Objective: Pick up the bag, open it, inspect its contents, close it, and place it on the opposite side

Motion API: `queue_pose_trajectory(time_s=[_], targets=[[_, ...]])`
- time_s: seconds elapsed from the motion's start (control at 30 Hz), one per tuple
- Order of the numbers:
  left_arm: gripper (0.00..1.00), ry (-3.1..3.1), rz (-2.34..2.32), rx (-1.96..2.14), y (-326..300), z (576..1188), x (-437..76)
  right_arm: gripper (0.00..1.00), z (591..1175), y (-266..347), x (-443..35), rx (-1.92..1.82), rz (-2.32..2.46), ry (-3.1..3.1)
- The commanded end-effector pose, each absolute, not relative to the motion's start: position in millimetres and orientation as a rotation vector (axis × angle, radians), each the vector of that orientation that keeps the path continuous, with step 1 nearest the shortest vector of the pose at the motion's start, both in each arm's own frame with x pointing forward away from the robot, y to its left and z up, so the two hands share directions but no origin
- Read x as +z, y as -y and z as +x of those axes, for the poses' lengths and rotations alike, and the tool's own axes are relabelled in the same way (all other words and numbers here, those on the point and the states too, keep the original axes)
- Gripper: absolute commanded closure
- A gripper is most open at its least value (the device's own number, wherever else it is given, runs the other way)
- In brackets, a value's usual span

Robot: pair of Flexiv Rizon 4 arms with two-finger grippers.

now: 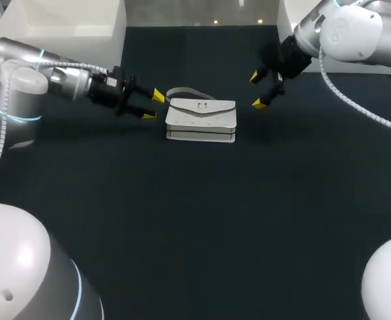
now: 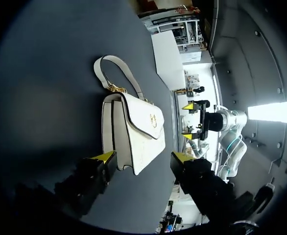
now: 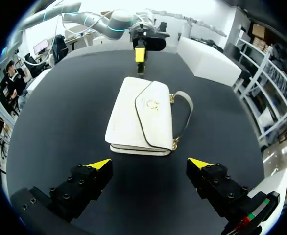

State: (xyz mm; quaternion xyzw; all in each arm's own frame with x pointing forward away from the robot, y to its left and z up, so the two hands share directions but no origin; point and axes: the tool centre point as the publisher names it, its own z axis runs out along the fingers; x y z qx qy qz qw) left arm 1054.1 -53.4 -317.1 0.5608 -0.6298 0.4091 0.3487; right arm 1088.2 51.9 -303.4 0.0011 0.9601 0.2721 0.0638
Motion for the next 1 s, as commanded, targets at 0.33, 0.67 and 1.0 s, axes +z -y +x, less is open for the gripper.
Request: queue_pose_trajectory(time_s=[0.33,0.67,1.0], targets=[[0.0,2.137,1.227,0.842,17,1056,-251,0.0,1050,-70,-272,0.513,0.038,-2.694],[0.0,2.505,0.936,0.815,10,1053,-228,0.0,1036,-76,-268,0.411,-0.014,-2.594],[0.0,2.461,0.886,0.75,10,1054,-219,0.0,1038,-73,-266,0.381,0.089,-2.697]])
